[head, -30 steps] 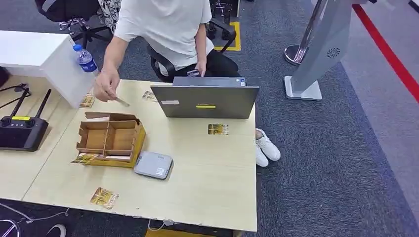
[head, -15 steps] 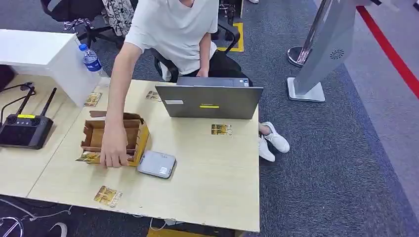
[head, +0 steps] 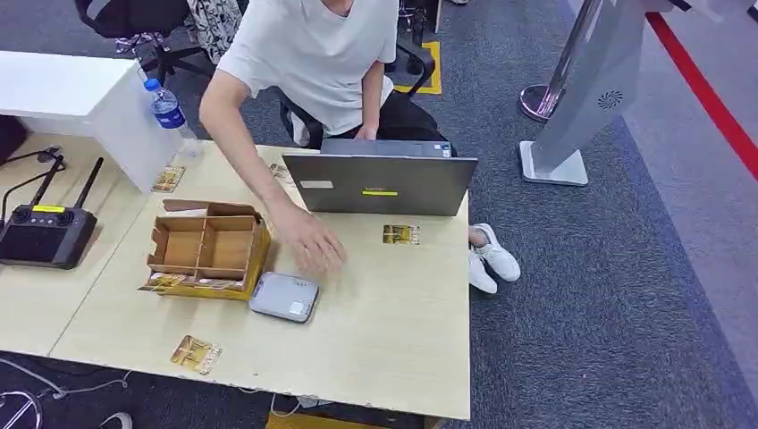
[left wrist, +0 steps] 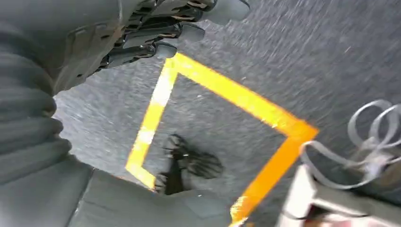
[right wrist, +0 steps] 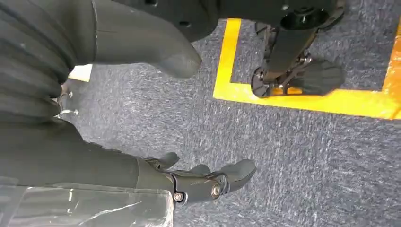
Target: Pass the card to the sensor for recognition and then transmit it.
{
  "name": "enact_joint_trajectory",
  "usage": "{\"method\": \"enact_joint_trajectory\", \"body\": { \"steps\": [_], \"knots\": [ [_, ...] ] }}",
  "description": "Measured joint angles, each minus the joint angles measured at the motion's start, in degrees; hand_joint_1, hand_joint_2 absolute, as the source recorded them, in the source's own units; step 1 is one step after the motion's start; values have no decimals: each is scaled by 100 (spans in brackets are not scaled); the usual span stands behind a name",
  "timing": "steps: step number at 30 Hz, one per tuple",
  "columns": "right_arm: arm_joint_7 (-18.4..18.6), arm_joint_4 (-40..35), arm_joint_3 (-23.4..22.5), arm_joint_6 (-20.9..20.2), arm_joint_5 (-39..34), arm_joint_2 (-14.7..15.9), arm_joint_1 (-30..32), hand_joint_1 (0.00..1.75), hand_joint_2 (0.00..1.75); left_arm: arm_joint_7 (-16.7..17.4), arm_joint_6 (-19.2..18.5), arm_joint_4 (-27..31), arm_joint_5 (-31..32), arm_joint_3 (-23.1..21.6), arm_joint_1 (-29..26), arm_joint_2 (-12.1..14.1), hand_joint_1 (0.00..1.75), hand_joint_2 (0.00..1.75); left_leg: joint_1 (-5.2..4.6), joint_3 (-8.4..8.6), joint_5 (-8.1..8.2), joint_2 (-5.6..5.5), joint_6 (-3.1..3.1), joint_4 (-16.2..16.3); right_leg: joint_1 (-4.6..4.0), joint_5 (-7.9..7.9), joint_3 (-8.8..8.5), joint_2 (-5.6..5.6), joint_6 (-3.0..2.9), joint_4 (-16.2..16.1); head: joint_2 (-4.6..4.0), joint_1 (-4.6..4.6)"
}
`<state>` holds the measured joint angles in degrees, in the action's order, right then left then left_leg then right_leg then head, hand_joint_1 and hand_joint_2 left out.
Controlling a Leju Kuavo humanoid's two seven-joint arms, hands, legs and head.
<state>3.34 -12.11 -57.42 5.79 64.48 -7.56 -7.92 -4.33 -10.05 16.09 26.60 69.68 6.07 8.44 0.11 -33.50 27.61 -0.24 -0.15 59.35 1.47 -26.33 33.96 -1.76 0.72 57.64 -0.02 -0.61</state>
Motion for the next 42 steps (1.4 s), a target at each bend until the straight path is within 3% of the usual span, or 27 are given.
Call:
{"method": "enact_joint_trajectory", "body": {
  "steps": [2,3,5,6,18,19,21,23,24,42],
  "knots": [
    [-28,-15,177,-35,-210,0,48,0,175,0,7,-7,2,-269,-42,-98,0,175,2,0,0,0,0,0,-2,0,1,0,0,0,0,-4],
    [-31,-26,277,-50,-336,2,77,0,175,2,26,-7,-39,-432,-68,-143,0,0,4,-1,0,1,0,-1,-3,0,1,-1,0,1,0,-4],
    [-39,-57,446,-74,-571,11,134,0,175,9,53,-7,-127,-669,-115,-199,0,0,6,-2,0,1,0,-1,-6,-1,2,-1,-1,1,0,-4],
    [-44,-70,534,-83,-691,22,162,0,0,9,72,-7,-175,-783,-137,-223,0,0,5,-1,0,1,0,-1,-5,-1,2,-1,-1,1,0,-4],
    [-122,-306,1826,-205,-2231,179,542,0,0,87,337,-7,-835,-2358,-467,-395,0,0,5,-3,1,0,0,-1,-5,-2,2,0,1,0,0,-4],
    [-122,-325,1927,-214,-2344,197,572,0,0,96,347,-7,-885,-2480,-493,-404,9,0,5,-3,1,1,0,-1,-5,-2,2,0,1,0,0,-4],
    [-135,-371,2158,-238,-2619,229,642,0,0,120,387,-4,-1007,-2750,-546,-428,175,0,5,-3,1,0,-1,-1,-5,-3,2,0,1,0,0,-4],
    [-146,-411,2383,-266,-2872,260,709,0,0,131,433,0,-1115,-3010,-603,-452,175,0,5,-3,1,1,0,-1,-5,-2,2,-1,1,0,0,-4],
    [-160,-431,2485,-280,-2988,275,742,175,0,140,455,11,-1165,-3124,-632,-463,175,0,5,-3,1,1,-1,-1,-5,-3,3,0,1,0,0,-4],
    [-256,-793,4507,-468,-5268,549,1336,175,0,319,826,321,-2151,-5515,-1142,-712,175,0,5,-6,6,0,-2,-1,-5,-4,3,1,2,-1,0,-4]
  ]
}}
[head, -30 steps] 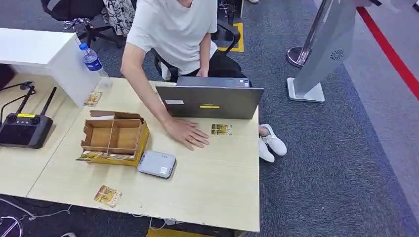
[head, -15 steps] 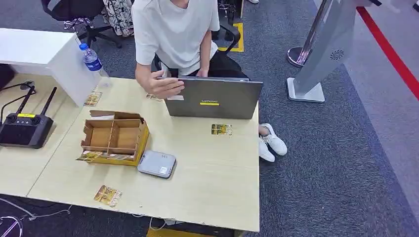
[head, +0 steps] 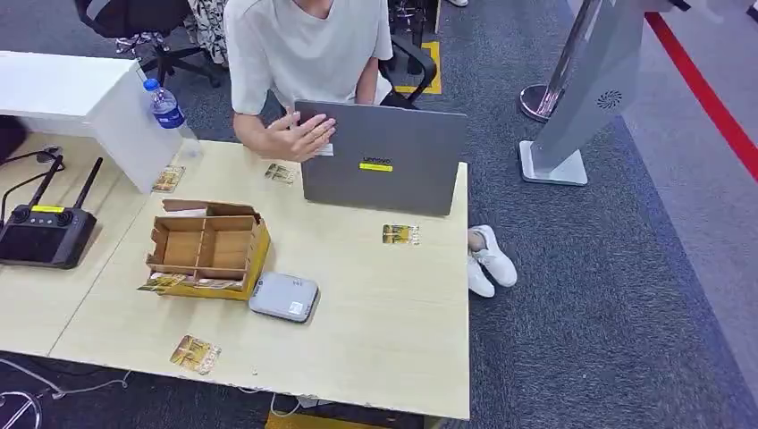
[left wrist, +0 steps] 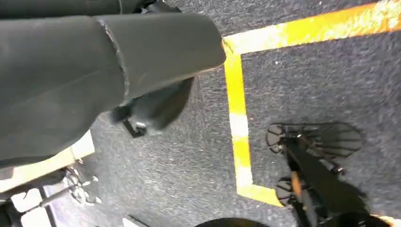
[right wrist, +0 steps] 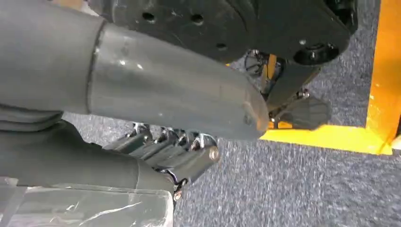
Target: Pass the card to the sensor for recognition and then transmit it.
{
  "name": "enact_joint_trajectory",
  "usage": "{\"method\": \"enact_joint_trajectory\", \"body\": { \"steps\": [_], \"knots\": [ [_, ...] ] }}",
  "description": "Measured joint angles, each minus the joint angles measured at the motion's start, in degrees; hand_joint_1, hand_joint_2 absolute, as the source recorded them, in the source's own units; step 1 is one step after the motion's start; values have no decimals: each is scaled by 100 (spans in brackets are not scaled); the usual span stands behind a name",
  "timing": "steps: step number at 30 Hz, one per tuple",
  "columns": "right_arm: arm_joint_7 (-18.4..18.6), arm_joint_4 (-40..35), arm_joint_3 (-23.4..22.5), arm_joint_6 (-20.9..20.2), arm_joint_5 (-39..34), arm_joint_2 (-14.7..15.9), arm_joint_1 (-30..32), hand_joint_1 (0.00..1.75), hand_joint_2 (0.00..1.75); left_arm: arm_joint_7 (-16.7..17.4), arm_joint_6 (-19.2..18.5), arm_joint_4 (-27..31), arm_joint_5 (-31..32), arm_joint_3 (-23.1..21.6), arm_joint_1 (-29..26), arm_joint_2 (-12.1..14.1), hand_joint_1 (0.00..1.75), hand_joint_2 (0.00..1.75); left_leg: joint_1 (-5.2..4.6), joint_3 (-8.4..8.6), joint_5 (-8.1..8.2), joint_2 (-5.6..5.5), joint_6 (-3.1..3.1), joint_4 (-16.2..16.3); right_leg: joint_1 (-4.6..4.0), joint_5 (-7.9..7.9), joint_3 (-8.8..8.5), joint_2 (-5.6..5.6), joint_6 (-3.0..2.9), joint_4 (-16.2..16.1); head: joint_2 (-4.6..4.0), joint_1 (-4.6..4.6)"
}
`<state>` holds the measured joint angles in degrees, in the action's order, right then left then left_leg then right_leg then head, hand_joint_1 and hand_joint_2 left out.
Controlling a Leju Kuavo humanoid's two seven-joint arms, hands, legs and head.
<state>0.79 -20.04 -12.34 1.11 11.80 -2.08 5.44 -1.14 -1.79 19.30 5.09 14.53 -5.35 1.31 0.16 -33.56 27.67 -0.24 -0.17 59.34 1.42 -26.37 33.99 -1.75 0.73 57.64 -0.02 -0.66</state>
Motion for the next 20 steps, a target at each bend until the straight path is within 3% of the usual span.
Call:
{"method": "enact_joint_trajectory", "body": {
  "steps": [1,2,9,18,19,20],
  "knots": [
    [-15,-22,119,-15,-141,13,32,175,0,4,17,22,-61,-139,-30,-22,175,0,0,-1,0,0,0,0,0,0,0,0,0,0,0,0],
    [-26,-39,225,-17,-264,28,63,3,0,9,37,46,-111,-264,-61,-35,0,0,0,-2,1,0,0,0,0,0,0,0,0,0,0,0],
    [-66,-140,828,-85,-1093,105,226,0,0,72,175,140,-470,-970,-201,-107,0,0,0,-4,3,0,-3,0,0,-3,0,0,1,0,0,0],
    [-66,-188,1053,-111,-1162,146,277,0,0,79,188,184,-511,-1219,-254,-131,0,0,0,-3,2,0,-3,0,0,-3,0,0,1,0,0,0],
    [-66,-188,1055,-111,-1162,149,278,0,0,79,188,184,-513,-1225,-254,-131,175,0,0,-3,2,0,-3,0,0,-3,-1,0,1,0,0,0],
    [-66,-190,1055,-109,-1162,149,280,0,0,79,188,186,-513,-1228,-255,-133,175,0,0,-3,2,0,-3,0,0,-3,-1,0,1,0,0,0]
  ]
}}
